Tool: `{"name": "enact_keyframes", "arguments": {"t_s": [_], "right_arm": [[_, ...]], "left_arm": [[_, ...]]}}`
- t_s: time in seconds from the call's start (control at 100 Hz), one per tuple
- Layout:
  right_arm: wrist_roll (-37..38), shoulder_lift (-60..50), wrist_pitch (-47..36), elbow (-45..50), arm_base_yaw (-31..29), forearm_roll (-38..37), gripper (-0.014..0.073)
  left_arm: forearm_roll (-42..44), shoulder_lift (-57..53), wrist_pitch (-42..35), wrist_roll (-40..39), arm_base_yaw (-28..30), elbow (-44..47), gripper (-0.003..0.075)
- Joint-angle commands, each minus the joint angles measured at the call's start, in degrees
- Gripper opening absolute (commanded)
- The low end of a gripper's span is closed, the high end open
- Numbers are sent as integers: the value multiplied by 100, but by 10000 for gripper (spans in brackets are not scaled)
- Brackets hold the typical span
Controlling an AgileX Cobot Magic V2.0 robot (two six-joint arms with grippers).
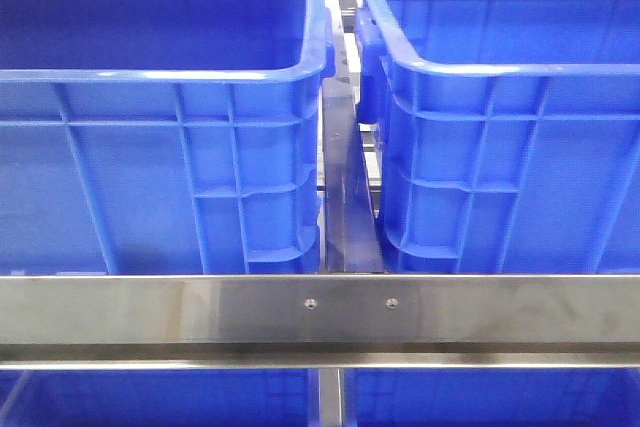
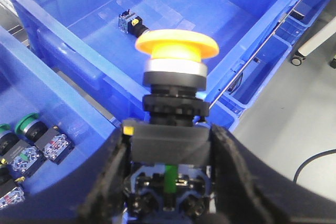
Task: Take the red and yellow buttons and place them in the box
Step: 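Pass the yellow button from the left gripper to the right gripper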
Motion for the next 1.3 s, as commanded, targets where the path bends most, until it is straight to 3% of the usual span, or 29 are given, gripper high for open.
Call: {"name": "enact_keyframes", "arguments": {"t_s": [0.0, 0.1, 0.35, 0.65, 1.29], "right_arm": [[94, 24, 678, -150, -11, 545, 594], [569, 166, 1413, -150, -11, 881, 594], [2048, 1011, 3097, -169, -11, 880, 594], [2661, 2207, 4589, -674, 3, 880, 594], [2822, 3515, 4231, -1879, 1335, 880, 591]], "left_arm": [[-31, -149, -496, -42, -40, -170, -19], [-31, -149, -496, -42, -40, -170, -19], [-31, -149, -496, -42, -40, -170, -19], [-42, -149, -496, -42, -40, -170, -19], [-111, -149, -496, -42, -40, -170, -19]]}}
